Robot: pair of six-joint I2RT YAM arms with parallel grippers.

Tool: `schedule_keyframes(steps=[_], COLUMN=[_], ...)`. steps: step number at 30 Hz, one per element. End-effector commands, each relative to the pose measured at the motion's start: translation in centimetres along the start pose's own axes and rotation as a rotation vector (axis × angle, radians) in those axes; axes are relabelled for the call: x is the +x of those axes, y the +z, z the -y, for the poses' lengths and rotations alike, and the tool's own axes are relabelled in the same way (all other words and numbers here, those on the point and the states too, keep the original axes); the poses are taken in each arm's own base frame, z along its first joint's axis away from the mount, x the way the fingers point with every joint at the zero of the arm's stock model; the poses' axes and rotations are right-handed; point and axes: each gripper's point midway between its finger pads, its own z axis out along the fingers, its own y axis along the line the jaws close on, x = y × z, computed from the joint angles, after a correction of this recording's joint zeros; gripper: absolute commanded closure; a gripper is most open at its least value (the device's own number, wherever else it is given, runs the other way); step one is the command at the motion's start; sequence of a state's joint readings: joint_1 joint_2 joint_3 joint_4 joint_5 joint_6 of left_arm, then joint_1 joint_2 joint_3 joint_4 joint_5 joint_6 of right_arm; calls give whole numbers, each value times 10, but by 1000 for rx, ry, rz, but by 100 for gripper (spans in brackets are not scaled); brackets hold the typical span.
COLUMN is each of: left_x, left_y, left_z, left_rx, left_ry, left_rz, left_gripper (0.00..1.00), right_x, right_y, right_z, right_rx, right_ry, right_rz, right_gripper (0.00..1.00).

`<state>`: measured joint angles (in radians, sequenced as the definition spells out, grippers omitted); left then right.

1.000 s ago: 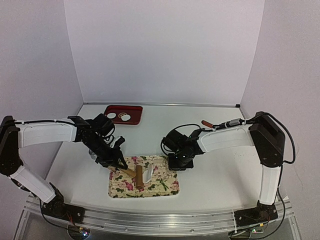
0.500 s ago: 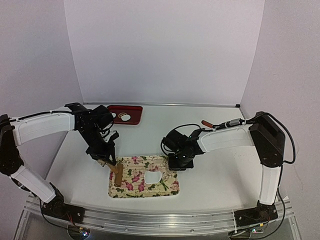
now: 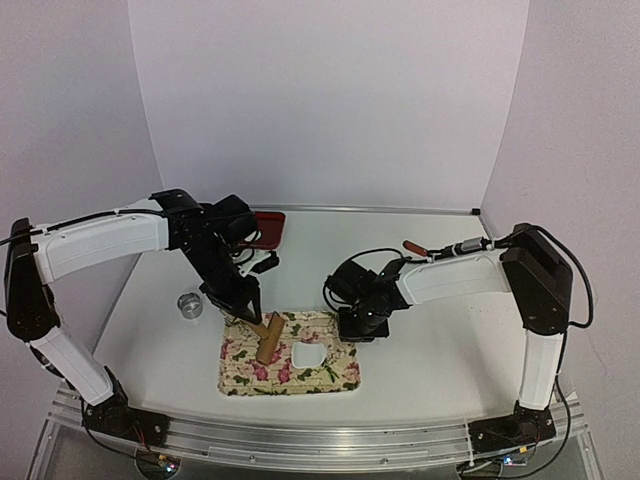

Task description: Roll out the dumpling wrappers from the dough

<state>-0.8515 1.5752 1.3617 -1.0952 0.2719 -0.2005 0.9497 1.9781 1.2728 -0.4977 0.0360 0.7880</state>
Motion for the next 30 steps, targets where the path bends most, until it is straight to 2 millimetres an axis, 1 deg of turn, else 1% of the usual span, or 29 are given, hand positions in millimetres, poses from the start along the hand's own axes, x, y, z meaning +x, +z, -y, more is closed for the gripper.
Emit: schedule_keyframes(steps=[1,5,9,17,20,23,26,30], left_x=[-18,-21,-26,-29,-24,-21,-24,-24], left_y=[-4,4,5,16,27,37,44,52], left_z=[27,34,43,51,50,43,33,27], left_rx=[86,112,138,164,168,136,83,53], left_ry=[106,126,153,196,189,179,168,150], left_rz=[53,42,52,12,-35,-71,-77,-103], left_gripper=[100,100,100,100,100,100,100,100], right_x=[3,2,2,3,3,3,4,3], right_y=[-8,-8,-8,-7,-7,-7,-7,-8], right_z=[25,25,25,23,24,25,26,26], right_rx=[106,106,105,103,105,106,108,107], right_ry=[-15,-14,-14,-16,-15,-13,-11,-10], right_rz=[14,16,14,11,12,11,12,15], right_gripper=[100,100,100,100,100,100,100,100])
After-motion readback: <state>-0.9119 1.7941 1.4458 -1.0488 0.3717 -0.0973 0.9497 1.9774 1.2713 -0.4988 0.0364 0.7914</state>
